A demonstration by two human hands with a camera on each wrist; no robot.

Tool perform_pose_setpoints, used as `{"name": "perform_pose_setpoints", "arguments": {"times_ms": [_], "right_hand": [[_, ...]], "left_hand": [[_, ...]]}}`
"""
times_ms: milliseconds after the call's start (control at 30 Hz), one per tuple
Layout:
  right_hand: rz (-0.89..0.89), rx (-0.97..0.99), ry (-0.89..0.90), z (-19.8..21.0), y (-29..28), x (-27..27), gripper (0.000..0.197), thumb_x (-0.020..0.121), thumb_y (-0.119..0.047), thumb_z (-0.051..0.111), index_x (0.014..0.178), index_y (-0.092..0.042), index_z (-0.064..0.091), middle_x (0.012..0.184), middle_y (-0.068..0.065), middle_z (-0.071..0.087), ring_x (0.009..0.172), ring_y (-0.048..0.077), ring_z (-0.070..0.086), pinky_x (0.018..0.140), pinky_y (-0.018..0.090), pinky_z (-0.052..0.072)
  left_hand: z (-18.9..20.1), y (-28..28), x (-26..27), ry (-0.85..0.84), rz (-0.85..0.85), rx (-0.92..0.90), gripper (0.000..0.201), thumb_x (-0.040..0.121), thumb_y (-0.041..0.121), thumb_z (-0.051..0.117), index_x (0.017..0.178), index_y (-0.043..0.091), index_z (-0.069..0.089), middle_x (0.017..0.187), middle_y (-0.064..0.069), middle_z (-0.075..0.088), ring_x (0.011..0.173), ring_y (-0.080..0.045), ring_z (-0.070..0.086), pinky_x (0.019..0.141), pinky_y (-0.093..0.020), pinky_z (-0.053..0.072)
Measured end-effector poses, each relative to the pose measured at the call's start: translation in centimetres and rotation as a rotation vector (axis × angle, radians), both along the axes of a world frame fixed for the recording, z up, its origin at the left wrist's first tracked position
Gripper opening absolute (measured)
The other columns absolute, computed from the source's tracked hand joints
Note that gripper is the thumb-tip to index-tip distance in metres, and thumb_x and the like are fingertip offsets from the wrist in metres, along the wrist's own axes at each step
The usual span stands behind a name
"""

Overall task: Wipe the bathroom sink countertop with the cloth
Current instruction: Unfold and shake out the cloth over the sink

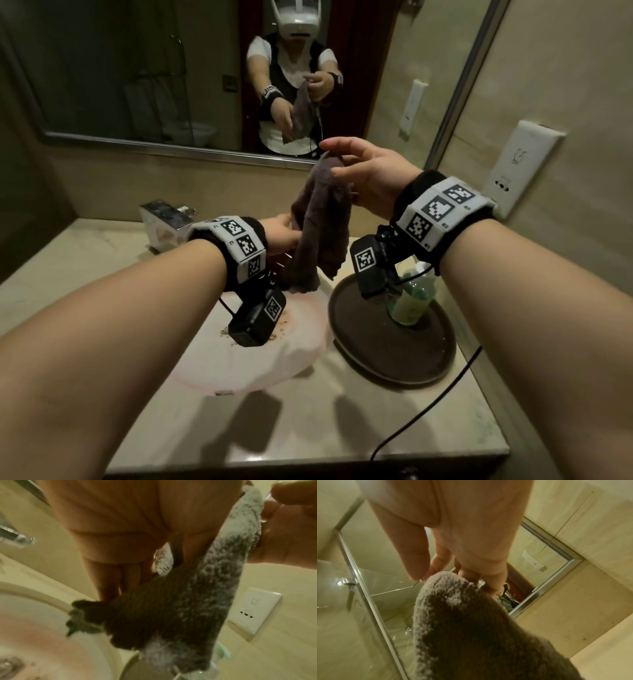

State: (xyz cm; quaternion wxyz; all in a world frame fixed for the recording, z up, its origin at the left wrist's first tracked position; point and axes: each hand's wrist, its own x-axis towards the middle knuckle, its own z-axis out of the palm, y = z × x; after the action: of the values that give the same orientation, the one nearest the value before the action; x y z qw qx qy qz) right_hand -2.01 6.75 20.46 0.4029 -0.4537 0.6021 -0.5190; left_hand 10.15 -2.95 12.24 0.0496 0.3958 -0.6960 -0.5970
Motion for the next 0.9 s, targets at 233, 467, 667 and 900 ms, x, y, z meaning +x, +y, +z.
{"name": "perform_pose_setpoints", "arguments": {"times_ms": [233,467,667,900], "right_hand": [[0.055,0.005,0.051,1.5,0.6,0.0,0.038,0.093,0.008,0.042,0.113,-0.021,0.055,0.100,0.002,0.055,0.090,0.018,0.057,0.075,0.031,0.054],[0.069,-0.015,0.057,2.3,1.2,-0.9,0.038,0.092,0.010,0.041,0.099,-0.023,0.058,0.096,0.003,0.055,0.085,0.016,0.059,0.066,0.025,0.056],[-0.119,0.067,0.403,2.2,0.7,-2.0,0.032,0.090,0.004,0.052,0.092,-0.027,0.061,0.105,0.004,0.058,0.106,0.022,0.060,0.093,0.036,0.054],[-0.314,0.354,1.005,0.4,1.3,-4.9,0.038,0.089,-0.014,0.063,0.126,-0.023,0.061,0.129,0.001,0.061,0.119,0.015,0.056,0.090,0.017,0.040]], "left_hand": [[-0.8,0.4,-1.4,0.195,-0.013,0.094,0.047,0.092,0.010,0.056,0.134,0.023,0.038,0.055,0.006,0.064,0.046,-0.006,0.060,0.074,-0.031,0.042],[-0.1,0.6,-1.7,0.344,-0.023,0.182,0.035,0.086,-0.003,0.058,0.110,0.021,0.049,0.084,-0.007,0.061,0.063,-0.018,0.062,0.061,-0.030,0.052],[0.2,-0.1,-1.4,0.217,0.017,-0.099,0.092,0.079,-0.013,0.064,0.151,0.023,0.018,0.136,-0.010,0.051,0.116,-0.033,0.056,0.088,-0.050,0.052],[2.4,-2.6,1.1,-0.280,-0.069,-0.469,0.090,0.084,0.011,0.070,0.151,0.035,0.015,0.112,-0.018,0.066,0.066,-0.023,0.051,0.070,-0.034,0.046]]}}
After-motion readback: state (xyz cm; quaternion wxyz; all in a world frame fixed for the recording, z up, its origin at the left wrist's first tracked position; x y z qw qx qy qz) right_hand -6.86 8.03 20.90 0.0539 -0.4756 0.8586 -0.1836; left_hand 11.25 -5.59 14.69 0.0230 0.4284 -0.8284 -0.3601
